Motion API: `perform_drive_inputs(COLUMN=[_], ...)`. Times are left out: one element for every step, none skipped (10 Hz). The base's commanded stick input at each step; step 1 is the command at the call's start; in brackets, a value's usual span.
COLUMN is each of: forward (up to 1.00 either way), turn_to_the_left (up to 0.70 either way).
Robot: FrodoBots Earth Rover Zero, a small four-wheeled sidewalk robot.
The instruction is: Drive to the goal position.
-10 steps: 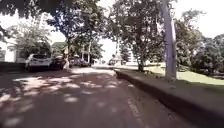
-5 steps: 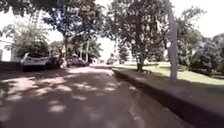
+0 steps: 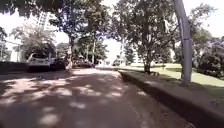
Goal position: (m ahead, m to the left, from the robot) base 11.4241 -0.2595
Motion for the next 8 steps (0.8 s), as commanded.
perform_drive_inputs(forward=[0.70,0.70,0.70,0.70,0.70,0.70,0.70,0.70], turn_to_the_left=[0.00,0.00,0.00,0.00,0.00,0.00,0.00,0.00])
